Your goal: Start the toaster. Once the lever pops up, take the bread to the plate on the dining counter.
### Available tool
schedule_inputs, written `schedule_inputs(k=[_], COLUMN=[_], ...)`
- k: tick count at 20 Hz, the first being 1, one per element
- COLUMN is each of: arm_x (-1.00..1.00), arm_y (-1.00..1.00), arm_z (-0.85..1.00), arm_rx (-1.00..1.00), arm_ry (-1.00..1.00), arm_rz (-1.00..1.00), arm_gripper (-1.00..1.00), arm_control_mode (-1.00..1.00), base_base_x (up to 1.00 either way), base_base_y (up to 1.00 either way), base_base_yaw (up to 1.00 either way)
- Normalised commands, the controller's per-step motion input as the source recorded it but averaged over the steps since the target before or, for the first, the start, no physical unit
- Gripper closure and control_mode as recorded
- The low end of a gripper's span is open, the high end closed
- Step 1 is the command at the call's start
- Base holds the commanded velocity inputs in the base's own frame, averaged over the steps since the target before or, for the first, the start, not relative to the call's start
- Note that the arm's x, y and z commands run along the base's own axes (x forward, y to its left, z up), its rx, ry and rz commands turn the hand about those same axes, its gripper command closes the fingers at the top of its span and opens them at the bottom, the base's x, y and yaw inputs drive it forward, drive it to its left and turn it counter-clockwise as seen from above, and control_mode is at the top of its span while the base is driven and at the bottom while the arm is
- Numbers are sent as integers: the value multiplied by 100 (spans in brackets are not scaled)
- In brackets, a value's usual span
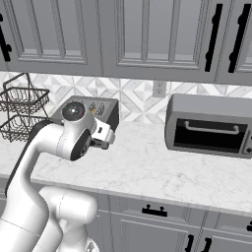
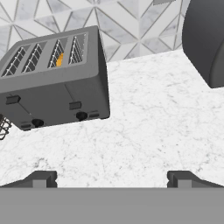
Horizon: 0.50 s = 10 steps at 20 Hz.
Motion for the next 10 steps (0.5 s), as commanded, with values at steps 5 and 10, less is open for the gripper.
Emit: schedule_inputs(k=[5,10], arm_x=[0,0], arm_y=[0,0], arm_z=[0,0], arm_rx=[0,0], arm_ry=[0,0], arm_rz=[0,0], arm_gripper=[-100,-100], arm_control_mode=[-100,-100], base_base_x=[0,0], base_base_y=[0,0], base_base_yaw=[0,0])
